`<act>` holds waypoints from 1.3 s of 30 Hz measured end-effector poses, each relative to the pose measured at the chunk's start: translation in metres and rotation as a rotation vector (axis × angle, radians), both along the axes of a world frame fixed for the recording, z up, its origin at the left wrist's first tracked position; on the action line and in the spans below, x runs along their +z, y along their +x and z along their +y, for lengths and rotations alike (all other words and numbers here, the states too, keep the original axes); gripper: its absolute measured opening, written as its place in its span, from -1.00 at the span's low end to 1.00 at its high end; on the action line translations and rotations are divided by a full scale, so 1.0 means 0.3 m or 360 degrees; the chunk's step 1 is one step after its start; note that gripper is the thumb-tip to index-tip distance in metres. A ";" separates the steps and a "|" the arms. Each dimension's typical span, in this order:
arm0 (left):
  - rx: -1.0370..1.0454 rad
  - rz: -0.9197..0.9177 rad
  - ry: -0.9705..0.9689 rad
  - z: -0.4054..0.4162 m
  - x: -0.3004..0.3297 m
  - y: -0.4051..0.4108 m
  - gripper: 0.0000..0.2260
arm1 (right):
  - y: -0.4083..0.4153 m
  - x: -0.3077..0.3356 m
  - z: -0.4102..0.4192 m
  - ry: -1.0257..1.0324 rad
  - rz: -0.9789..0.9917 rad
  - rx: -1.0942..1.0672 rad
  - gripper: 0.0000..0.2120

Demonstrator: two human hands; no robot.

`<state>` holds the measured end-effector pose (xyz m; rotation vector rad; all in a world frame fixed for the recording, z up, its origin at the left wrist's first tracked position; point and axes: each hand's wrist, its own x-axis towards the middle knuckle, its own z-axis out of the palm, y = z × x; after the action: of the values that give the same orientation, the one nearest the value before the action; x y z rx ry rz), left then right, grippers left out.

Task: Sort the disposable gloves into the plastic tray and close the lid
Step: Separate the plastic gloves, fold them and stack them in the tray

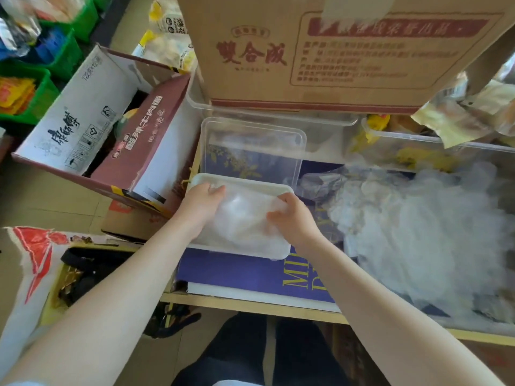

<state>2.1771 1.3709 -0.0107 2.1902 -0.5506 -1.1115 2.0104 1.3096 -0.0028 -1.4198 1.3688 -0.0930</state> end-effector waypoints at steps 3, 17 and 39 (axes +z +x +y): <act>-0.0277 -0.0247 0.0161 -0.014 -0.026 0.021 -0.55 | 0.046 -0.008 0.007 -0.0156 0.0120 -0.0039 -0.71; -0.1226 -0.2209 -0.0946 0.108 -0.057 0.023 -0.55 | 0.115 -0.057 0.064 -0.0404 0.0365 -0.0027 -0.78; -0.0699 -0.1012 -0.0958 0.106 0.071 -0.010 -0.43 | -0.051 0.087 -0.011 -0.0316 -0.0401 -0.0039 -0.70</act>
<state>2.1739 1.4027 0.0107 1.8739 -1.4797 -0.3162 1.9950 1.3061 0.0234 -1.4982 1.1926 -0.4202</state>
